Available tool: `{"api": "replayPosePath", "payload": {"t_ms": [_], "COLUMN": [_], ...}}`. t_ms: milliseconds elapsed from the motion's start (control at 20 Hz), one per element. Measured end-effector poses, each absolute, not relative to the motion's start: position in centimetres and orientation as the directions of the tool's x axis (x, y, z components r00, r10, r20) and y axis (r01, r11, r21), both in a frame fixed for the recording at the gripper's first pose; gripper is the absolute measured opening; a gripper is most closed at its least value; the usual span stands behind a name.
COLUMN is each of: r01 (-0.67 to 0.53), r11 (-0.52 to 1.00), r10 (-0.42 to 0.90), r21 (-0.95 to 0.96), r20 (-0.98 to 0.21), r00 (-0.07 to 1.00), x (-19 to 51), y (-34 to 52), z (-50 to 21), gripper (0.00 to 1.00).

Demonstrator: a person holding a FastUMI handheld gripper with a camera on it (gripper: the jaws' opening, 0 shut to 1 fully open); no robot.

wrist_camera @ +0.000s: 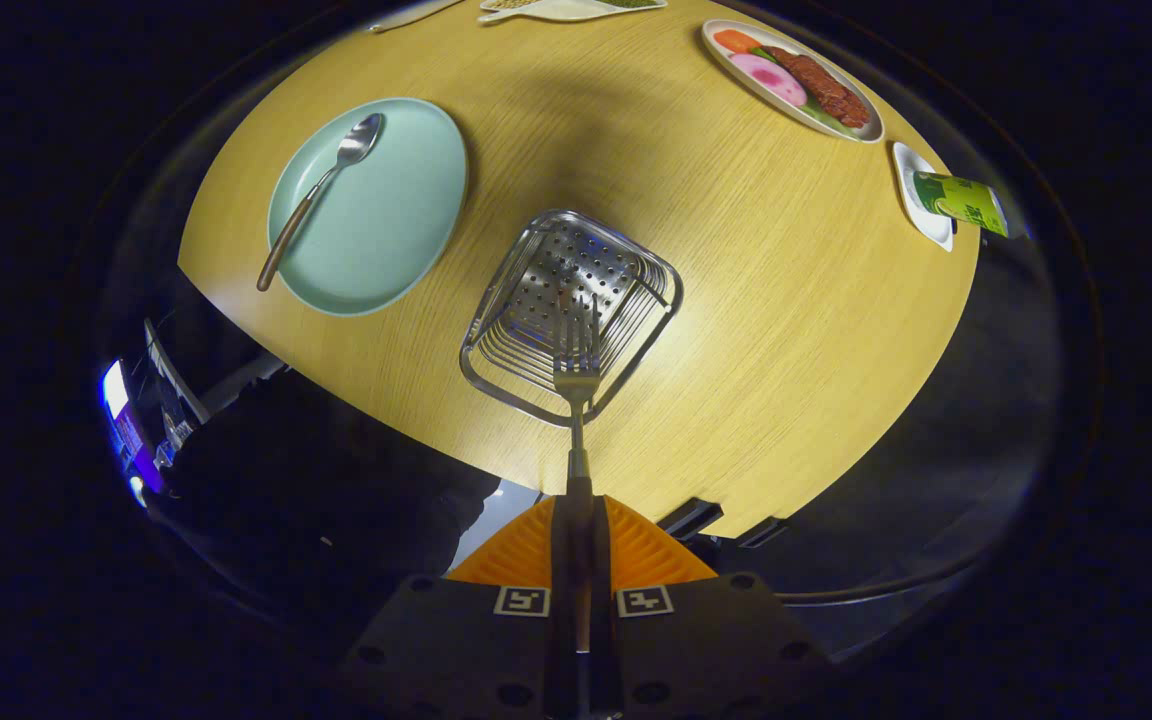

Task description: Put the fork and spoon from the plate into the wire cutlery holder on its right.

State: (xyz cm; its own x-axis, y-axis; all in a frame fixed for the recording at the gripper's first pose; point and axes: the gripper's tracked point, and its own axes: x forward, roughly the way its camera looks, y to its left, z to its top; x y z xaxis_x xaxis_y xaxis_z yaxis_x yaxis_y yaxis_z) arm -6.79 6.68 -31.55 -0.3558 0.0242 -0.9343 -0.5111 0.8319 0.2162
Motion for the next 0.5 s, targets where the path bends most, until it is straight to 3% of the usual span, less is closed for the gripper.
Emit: {"api": "replayPosePath", "payload": {"t_ms": [250,500], "r01": [-0.545,-0.544], "r11": [0.825,0.826], "r10": [-0.094,-0.106], "r21": [0.149,0.146], "r20": [-0.915,-0.909], "r00": [-0.392,-0.404], "x": [-4.9,-4.3], "y": [7.3,8.7], "z": [-32.5,-33.4], "gripper": [0.10,0.12]}}
